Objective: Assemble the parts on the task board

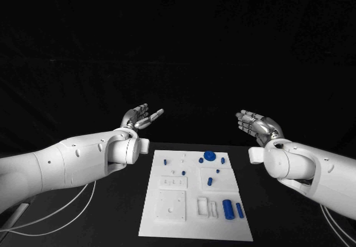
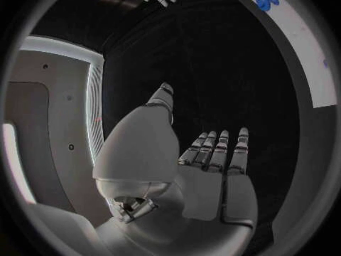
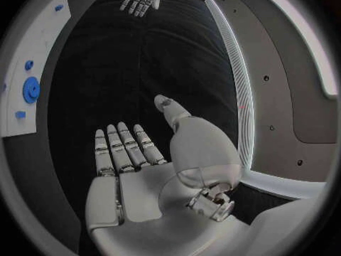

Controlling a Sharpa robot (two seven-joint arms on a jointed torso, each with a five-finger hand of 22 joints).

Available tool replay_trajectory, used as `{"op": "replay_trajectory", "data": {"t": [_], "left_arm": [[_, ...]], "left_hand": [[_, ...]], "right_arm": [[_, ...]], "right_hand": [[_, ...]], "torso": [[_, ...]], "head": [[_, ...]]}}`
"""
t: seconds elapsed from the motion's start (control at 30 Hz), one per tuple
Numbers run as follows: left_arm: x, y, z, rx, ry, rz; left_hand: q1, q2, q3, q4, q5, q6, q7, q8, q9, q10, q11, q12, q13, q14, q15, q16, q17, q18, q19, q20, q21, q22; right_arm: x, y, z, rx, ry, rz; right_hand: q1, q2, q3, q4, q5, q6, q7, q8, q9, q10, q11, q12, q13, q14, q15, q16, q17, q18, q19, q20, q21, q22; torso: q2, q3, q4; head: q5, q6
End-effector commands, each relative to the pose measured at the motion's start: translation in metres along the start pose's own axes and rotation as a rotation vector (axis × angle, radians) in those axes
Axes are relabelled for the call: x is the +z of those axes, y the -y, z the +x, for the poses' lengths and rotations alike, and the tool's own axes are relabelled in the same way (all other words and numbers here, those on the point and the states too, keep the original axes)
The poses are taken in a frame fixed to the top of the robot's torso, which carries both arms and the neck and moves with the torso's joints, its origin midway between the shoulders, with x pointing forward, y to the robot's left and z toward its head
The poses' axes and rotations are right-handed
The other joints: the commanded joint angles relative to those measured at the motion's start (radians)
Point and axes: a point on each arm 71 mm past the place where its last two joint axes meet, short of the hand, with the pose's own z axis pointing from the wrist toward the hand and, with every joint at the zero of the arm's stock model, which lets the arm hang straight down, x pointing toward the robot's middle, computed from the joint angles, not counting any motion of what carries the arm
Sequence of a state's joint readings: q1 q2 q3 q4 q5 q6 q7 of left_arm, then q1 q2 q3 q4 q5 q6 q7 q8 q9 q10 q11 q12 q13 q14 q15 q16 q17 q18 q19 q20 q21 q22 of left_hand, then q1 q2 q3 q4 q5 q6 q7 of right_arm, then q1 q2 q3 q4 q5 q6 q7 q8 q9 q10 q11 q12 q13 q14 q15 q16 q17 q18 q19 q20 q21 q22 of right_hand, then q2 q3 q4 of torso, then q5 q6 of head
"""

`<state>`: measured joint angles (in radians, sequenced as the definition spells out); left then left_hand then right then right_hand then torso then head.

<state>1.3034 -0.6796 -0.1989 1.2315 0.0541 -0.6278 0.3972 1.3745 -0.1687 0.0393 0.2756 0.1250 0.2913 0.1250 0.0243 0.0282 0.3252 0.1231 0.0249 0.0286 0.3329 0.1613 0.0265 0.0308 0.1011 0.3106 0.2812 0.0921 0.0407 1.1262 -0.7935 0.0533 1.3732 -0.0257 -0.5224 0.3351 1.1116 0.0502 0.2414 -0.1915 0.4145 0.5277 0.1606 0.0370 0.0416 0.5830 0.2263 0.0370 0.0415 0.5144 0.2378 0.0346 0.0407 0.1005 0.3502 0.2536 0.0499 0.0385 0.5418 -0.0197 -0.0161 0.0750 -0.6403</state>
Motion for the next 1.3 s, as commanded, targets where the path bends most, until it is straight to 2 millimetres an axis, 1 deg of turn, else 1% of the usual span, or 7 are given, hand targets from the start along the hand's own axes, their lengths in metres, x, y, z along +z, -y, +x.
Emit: {"op": "replay_trajectory", "data": {"t": [0.03,0.33,0.4,0.57,0.73,1.2,1.3], "left_arm": [[0.006,0.001,0.002,-0.049,-0.069,-0.063],[0.009,0.002,0.0,-0.046,-0.068,-0.064],[0.006,0.002,0.002,-0.065,-0.126,-0.075],[0.005,0.003,0.002,-0.035,-0.158,-0.065],[0.0,0.007,0.001,-0.011,-0.206,-0.046],[-0.035,0.032,0.01,-0.03,-0.429,0.054],[-0.043,0.041,0.01,-0.024,-0.451,0.074]], "left_hand": [[0.049,0.016,0.011,0.007,0.015,0.022,0.013,0.006,0.003,0.031,0.007,0.007,0.003,0.042,0.013,0.008,0.003,0.027,0.032,0.007,0.011,0.005],[0.028,0.061,0.012,-0.055,0.012,0.074,0.039,0.009,0.006,0.134,0.035,0.011,0.009,0.279,0.054,0.032,0.017,0.033,0.198,-0.019,0.079,0.021],[0.019,0.075,0.009,-0.083,0.013,0.097,0.046,0.011,0.007,0.182,0.041,0.014,0.011,0.35,0.056,0.041,0.021,0.015,0.276,-0.039,0.109,0.028],[0.013,0.146,-0.035,-0.204,0.018,0.379,0.053,0.03,0.027,0.624,0.045,0.034,0.029,0.666,0.005,0.1,0.033,-0.013,0.493,-0.115,0.211,0.049],[0.047,0.178,-0.058,-0.26,0.017,0.625,0.041,0.039,0.043,0.777,0.012,0.034,0.031,0.812,-0.055,0.167,0.044,-0.029,0.613,-0.182,0.286,0.074],[0.057,0.205,-0.099,-0.302,0.009,0.524,0.027,0.035,0.034,0.76,-0.004,0.036,0.031,0.992,-0.116,0.235,0.103,-0.035,0.674,-0.256,0.484,0.174],[0.043,0.192,-0.11,-0.303,0.01,0.655,0.024,0.049,0.051,0.731,0.001,0.036,0.031,0.996,-0.116,0.24,0.112,-0.033,0.677,-0.256,0.497,0.179]], "right_arm": [[0.005,0.0,0.003,-0.001,-0.196,0.087],[0.013,-0.007,-0.008,-0.013,-0.244,0.118],[0.019,-0.013,-0.014,-0.456,-0.241,-0.055],[0.022,-0.014,-0.011,-0.656,-0.259,-0.128],[0.022,-0.013,0.0,-0.85,-0.325,-0.157],[0.021,-0.022,0.035,-1.271,-0.351,-0.246],[0.022,-0.023,0.042,-1.337,-0.333,-0.27]], "right_hand": [[0.064,-0.006,0.047,-0.018,-0.003,0.16,0.041,0.013,0.009,0.228,-0.016,0.016,0.012,0.185,-0.007,0.016,0.012,0.01,0.11,-0.011,0.022,0.009],[0.094,-0.038,0.185,-0.036,-0.112,0.444,0.004,0.028,0.028,0.456,-0.067,0.018,0.017,0.508,-0.072,0.032,0.04,0.003,0.459,-0.071,0.092,0.031],[0.092,-0.056,0.216,-0.034,-0.123,0.465,-0.002,0.028,0.028,0.489,-0.079,0.02,0.018,0.56,-0.095,0.033,0.048,-0.001,0.504,-0.091,0.101,0.031],[0.122,-0.091,0.219,-0.042,-0.109,0.523,-0.016,0.032,0.031,0.613,-0.123,0.023,0.02,0.744,-0.171,0.062,0.097,0.002,0.68,-0.165,0.159,0.043],[0.14,-0.11,0.119,-0.045,-0.056,0.566,-0.027,0.028,0.031,0.66,-0.149,0.022,0.02,0.934,-0.232,0.136,0.188,0.024,0.865,-0.23,0.257,0.081],[0.123,-0.128,0.139,-0.078,-0.09,0.593,-0.048,0.026,0.031,0.723,-0.182,0.023,0.024,0.931,-0.283,0.664,0.724,0.03,1.015,-0.322,0.537,0.283],[0.111,-0.153,0.202,-0.075,-0.099,0.598,-0.048,0.026,0.033,0.729,-0.185,0.021,0.026,0.93,-0.286,0.683,0.748,0.028,1.028,-0.326,0.594,0.337]], "torso": [[0.0,-0.0007,-0.0007],[0.0,-0.0007,-0.0007],[0.0,-0.0001,-0.0004],[0.003,-0.0012,-0.0006],[0.013,-0.0001,-0.0053],[0.082,-0.0071,-0.0105],[0.096,-0.0089,-0.0093]], "head": [[0.001,0.0],[0.001,0.0],[-0.005,-0.023],[-0.006,-0.028],[0.0,-0.028],[-0.011,-0.002],[-0.016,0.004]]}}
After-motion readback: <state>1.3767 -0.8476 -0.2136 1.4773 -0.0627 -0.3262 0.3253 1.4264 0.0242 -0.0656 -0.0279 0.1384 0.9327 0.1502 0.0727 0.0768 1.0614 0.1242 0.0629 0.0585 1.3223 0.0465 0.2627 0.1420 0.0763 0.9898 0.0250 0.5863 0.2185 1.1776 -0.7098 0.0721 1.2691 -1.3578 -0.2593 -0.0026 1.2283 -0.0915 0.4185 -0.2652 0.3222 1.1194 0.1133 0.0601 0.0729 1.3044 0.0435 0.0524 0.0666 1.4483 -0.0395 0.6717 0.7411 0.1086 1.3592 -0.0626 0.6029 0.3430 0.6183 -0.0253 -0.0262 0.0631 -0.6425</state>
